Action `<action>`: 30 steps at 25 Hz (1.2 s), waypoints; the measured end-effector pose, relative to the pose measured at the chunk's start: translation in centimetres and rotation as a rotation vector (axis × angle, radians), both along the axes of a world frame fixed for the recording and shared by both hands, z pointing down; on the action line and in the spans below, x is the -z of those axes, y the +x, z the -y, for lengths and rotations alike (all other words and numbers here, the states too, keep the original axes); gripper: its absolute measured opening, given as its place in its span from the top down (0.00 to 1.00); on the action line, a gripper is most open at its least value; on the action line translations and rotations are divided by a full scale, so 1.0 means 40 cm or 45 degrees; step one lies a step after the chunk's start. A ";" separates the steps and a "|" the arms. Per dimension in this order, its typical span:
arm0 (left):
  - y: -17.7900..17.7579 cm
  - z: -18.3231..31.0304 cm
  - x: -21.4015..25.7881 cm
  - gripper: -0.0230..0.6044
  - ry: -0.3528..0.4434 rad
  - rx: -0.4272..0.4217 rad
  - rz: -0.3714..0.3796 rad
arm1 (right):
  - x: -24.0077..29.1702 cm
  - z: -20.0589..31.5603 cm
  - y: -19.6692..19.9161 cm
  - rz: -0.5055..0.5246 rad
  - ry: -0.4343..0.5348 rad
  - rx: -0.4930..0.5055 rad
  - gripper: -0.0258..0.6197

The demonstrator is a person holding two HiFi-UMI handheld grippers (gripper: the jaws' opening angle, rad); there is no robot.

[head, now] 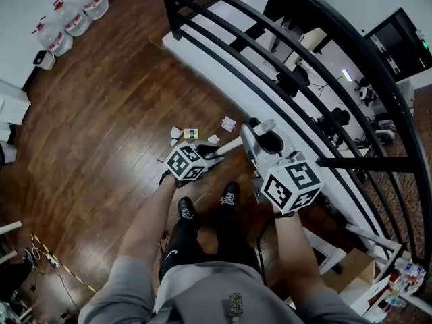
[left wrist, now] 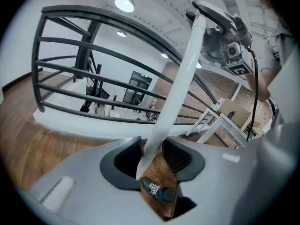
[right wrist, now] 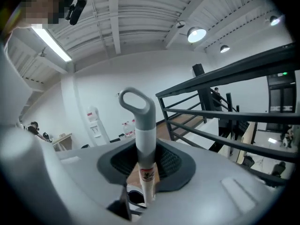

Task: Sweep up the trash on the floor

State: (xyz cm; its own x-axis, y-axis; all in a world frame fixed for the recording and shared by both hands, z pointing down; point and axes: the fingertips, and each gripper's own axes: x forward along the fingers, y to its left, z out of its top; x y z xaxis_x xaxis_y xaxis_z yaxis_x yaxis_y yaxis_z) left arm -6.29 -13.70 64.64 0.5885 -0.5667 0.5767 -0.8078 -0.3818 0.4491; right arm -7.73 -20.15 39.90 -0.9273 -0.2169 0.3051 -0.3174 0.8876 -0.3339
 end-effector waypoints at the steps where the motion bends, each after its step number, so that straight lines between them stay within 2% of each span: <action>1: -0.024 -0.045 -0.003 0.74 -0.011 0.023 -0.007 | -0.007 -0.033 -0.028 -0.003 -0.017 0.018 0.82; 10: -0.244 -0.432 -0.095 0.74 -0.140 0.096 -0.042 | -0.121 -0.377 -0.282 -0.100 -0.097 0.223 0.82; 14: -0.327 -0.526 -0.175 0.73 -0.201 0.092 -0.037 | -0.203 -0.470 -0.344 -0.171 -0.154 0.251 0.82; 18: -0.403 -0.519 -0.219 0.72 -0.201 0.051 0.009 | -0.244 -0.471 -0.380 -0.178 -0.169 0.212 0.82; 21: -0.427 -0.475 -0.225 0.72 -0.191 0.015 0.036 | -0.250 -0.434 -0.388 -0.176 -0.158 0.185 0.82; 27: -0.390 -0.314 -0.248 0.71 -0.201 -0.082 0.057 | -0.280 -0.270 -0.311 -0.205 -0.195 0.049 0.82; 30: -0.354 -0.216 -0.266 0.70 -0.223 -0.189 0.073 | -0.305 -0.171 -0.247 -0.214 -0.236 -0.039 0.82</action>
